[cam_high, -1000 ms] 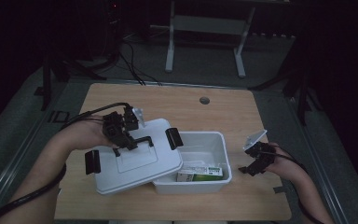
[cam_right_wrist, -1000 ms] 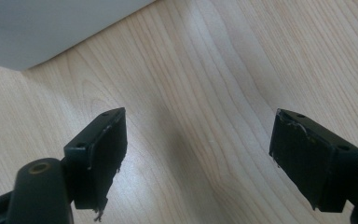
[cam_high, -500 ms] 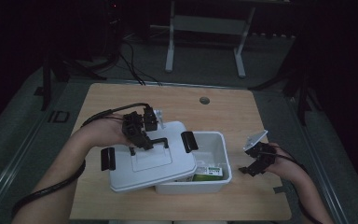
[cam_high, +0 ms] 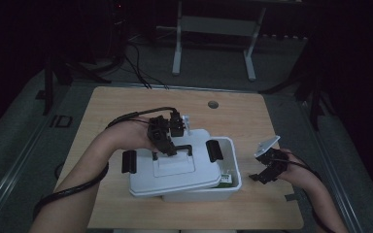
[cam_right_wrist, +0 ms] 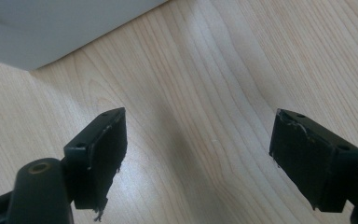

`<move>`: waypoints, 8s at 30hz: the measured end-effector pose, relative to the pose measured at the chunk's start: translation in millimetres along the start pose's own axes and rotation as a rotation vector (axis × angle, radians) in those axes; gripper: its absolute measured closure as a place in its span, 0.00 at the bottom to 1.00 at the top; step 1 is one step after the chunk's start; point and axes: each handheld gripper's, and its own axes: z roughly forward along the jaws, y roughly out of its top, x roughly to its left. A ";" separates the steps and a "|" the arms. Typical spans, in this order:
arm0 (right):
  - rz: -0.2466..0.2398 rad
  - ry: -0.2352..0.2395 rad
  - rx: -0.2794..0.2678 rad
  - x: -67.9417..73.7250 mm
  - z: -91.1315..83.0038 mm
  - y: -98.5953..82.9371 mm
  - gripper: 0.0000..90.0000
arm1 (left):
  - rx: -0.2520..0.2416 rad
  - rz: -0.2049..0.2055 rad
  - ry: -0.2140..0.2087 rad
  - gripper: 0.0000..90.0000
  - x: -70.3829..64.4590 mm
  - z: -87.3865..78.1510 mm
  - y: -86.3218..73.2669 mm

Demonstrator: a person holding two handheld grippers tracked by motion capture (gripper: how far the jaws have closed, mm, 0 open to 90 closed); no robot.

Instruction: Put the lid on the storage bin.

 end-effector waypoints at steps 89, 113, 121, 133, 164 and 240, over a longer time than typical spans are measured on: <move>-0.001 0.034 -0.008 1.8 4.9 -1.6 0.21 | -0.042 -0.006 0.109 0.31 19.6 51.4 46.3; 0.028 0.021 -0.019 -0.6 4.4 -7.9 0.20 | -0.196 -0.062 0.154 0.12 19.2 39.9 -9.9; 0.043 0.015 -0.029 -1.9 2.6 -10.4 0.20 | -0.228 -0.115 0.154 0.12 21.6 33.9 -35.7; 0.061 0.008 -0.030 -2.8 1.0 -12.4 0.20 | -0.240 -0.181 0.163 0.12 18.6 29.0 -78.7; 0.091 -0.025 -0.086 -4.0 7.6 -16.7 0.20 | -0.316 -0.362 0.207 0.11 17.1 42.8 -180.6; 0.694 -0.567 -0.521 5.5 36.4 -49.4 0.13 | -0.519 -0.935 0.604 0.09 -27.4 138.3 -316.2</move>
